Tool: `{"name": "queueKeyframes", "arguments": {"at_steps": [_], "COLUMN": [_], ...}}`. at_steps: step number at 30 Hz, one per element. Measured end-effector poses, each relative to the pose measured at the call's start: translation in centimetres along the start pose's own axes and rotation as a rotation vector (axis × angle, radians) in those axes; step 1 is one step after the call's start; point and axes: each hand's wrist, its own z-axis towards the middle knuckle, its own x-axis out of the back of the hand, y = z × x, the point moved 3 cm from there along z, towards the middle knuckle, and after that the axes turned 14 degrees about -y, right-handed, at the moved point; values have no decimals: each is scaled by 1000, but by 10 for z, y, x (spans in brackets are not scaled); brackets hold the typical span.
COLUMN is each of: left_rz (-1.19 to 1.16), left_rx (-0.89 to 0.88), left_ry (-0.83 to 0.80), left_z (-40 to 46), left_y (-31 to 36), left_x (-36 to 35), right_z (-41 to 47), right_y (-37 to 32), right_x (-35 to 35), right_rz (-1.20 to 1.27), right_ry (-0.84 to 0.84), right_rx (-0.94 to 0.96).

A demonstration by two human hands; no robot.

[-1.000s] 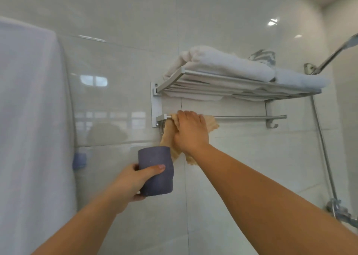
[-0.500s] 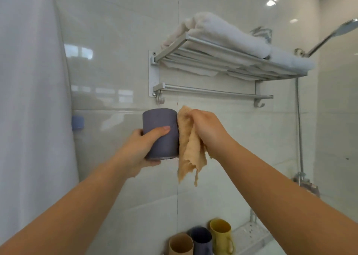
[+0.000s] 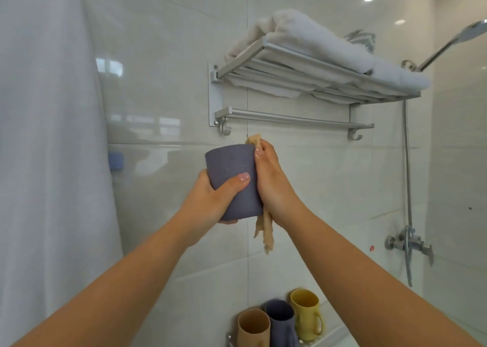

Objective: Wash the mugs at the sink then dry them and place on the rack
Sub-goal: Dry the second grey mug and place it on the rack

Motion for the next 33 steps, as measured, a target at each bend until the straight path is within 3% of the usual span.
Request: {"name": "queueKeyframes", "arguments": {"at_steps": [3, 8, 14, 21, 26, 33], "left_rz": [-9, -98, -78, -36, -77, -199], "left_rx": [12, 97, 57, -15, 71, 191], "left_ry": [41, 134, 21, 29, 177, 125], "left_z": [-1, 0, -5, -8, 1, 3], "left_y": [-1, -4, -1, 5, -6, -10], "left_x": [4, 16, 20, 6, 8, 8], "right_z": [2, -14, -12, -11, -20, -18], "right_y": [7, 12, 3, 0, 21, 14], "right_x": [-11, -40, -34, -15, -29, -28], "right_rz": [48, -91, -186, 298, 162, -71], "right_ry": [11, 8, -30, -20, 58, -13], "right_rx": [-71, 35, 94, -149, -111, 72]}}
